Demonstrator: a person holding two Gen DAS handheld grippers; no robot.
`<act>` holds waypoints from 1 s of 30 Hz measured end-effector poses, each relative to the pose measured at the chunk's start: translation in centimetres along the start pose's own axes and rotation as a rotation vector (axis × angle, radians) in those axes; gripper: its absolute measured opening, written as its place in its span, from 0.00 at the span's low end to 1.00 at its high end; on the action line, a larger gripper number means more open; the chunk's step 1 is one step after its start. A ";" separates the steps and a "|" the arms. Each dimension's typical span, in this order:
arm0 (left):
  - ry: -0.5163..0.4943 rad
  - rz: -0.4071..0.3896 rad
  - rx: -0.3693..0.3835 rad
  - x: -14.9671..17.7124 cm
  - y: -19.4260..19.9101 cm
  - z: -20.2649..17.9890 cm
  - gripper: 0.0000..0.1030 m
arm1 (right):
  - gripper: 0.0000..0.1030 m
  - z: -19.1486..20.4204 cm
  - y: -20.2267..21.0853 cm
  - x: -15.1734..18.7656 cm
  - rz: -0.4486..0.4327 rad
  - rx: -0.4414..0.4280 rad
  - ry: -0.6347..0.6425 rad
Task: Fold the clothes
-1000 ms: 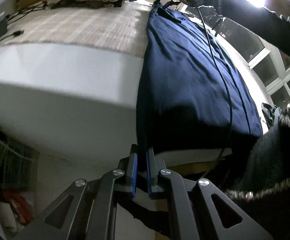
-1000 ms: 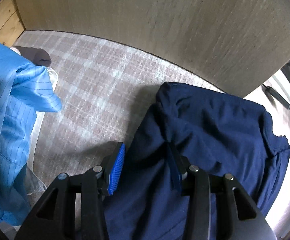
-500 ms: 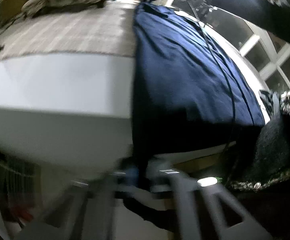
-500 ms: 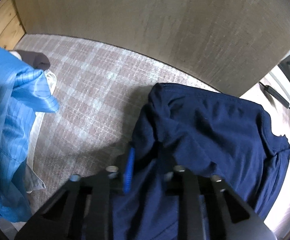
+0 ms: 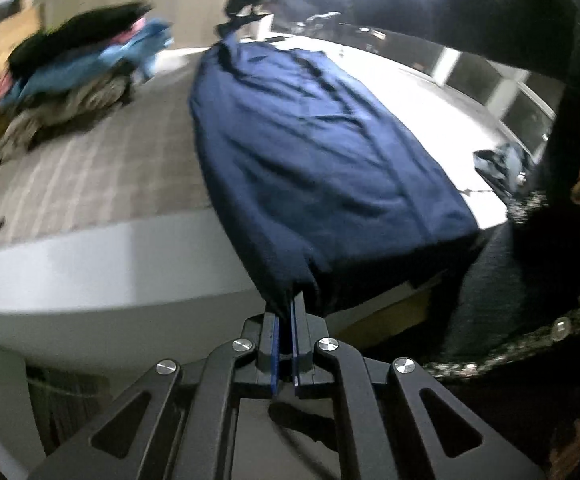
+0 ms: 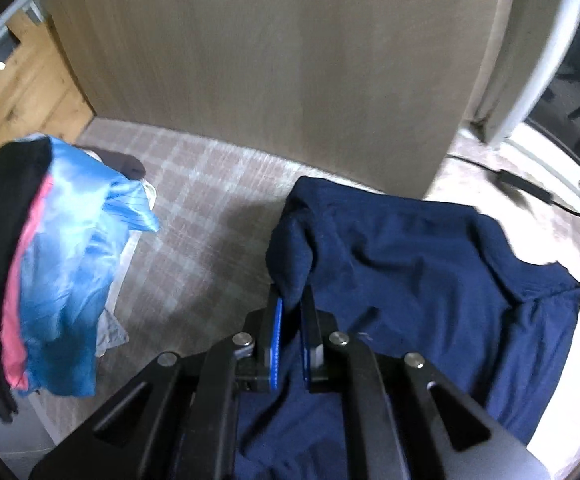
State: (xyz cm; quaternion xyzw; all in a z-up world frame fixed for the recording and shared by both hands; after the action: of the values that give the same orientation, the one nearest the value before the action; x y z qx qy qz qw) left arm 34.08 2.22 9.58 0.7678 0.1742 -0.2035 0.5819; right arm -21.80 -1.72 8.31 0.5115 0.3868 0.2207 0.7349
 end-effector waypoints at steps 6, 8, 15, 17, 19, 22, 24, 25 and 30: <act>-0.125 0.024 0.074 -2.3 0.3 -6.1 0.03 | 0.07 -4.6 2.8 1.0 -0.045 -0.019 -0.031; -0.147 0.039 0.110 -2.6 -0.1 -7.6 0.03 | 0.07 -6.2 3.5 1.6 -0.051 -0.016 -0.040; -0.180 0.110 0.241 -2.6 -3.7 -11.5 0.03 | 0.07 -10.8 0.8 4.0 -0.049 -0.021 -0.091; -0.187 0.130 0.273 -2.7 -4.8 -12.4 0.03 | 0.07 -11.3 0.3 4.5 -0.051 -0.022 -0.093; -0.190 0.141 0.288 -2.8 -5.3 -12.8 0.03 | 0.07 -12.2 0.0 4.8 -0.058 -0.030 -0.116; -0.193 0.156 0.311 -2.9 -6.1 -13.5 0.03 | 0.07 -13.1 -0.2 5.2 -0.067 -0.038 -0.131; -0.196 0.167 0.326 -3.0 -6.6 -13.9 0.03 | 0.07 -13.6 -0.5 5.3 -0.063 -0.032 -0.130; -0.197 0.172 0.333 -3.1 -6.8 -14.1 0.03 | 0.07 -13.7 -0.7 5.5 -0.059 -0.023 -0.127; -0.167 0.202 0.343 -2.5 -7.2 -14.1 0.04 | 0.08 -13.6 -1.9 6.2 -0.041 0.047 -0.078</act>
State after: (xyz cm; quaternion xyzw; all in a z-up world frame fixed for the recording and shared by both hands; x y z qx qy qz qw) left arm 29.85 17.61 8.37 0.8497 0.0104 -0.2335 0.4726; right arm -29.05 9.94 1.99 0.5290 0.3733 0.1764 0.7414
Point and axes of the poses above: each gripper's, at about its wrist camera, not at the fingertips, and y roughly against the way its jaws point, z to its left, x to its underside, the point moved 4 cm from there along -y, roughly the way its jaws point
